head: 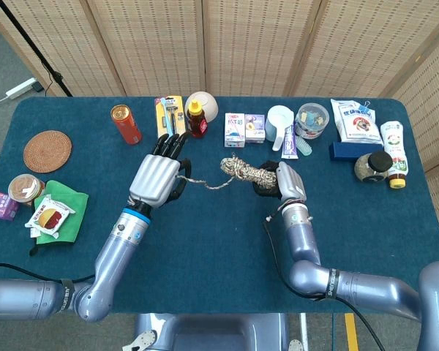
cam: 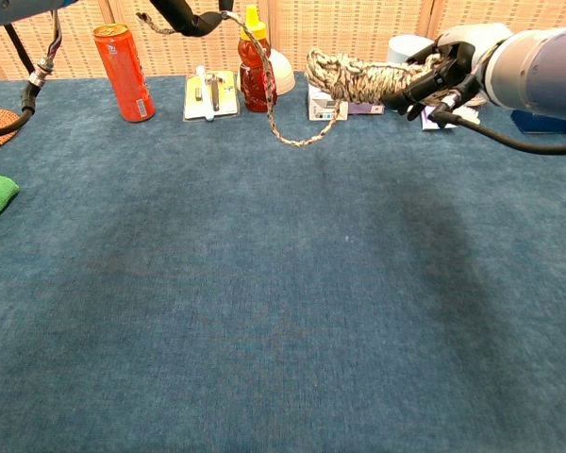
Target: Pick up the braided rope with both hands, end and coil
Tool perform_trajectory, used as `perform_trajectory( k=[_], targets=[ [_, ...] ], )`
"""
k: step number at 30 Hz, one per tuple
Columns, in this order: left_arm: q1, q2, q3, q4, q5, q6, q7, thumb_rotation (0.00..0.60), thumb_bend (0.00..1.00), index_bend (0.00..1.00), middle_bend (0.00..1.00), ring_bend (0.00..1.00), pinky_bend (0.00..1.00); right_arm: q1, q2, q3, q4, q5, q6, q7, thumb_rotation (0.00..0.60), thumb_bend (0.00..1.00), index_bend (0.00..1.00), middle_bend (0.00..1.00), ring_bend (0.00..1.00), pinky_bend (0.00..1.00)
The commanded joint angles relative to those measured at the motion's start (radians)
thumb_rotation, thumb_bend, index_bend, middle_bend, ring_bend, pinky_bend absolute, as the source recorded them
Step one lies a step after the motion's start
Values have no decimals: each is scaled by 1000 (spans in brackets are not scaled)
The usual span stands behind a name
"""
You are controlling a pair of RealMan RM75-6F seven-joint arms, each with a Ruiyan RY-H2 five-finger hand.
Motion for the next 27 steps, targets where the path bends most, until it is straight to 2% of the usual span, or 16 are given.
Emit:
perform_trajectory(
  k=[1,7,18,27],
  targets=[
    [-9,14,-12,-46,0,14,27,600,437,577,0,0,0,11,-29,14,34,26,9,-41,600,698,673,613,476,703],
    [-28,3,-54,-84,-33,27,23,600,437,577,0,0,0,14,-62,10,52,9,25,-98,600,699,673,614,477,704],
    [-104,-54,-171,-142,-156,74,24,600,436,577,0,0,0,10,-128,-8,78,-52,40,-176,600,704,672,619,480,704],
    [-198,-120,-263,-83,-237,152,62,600,437,577,0,0,0,-26,-132,-31,47,-114,-1,-193,600,704,672,619,480,704]
  ],
)
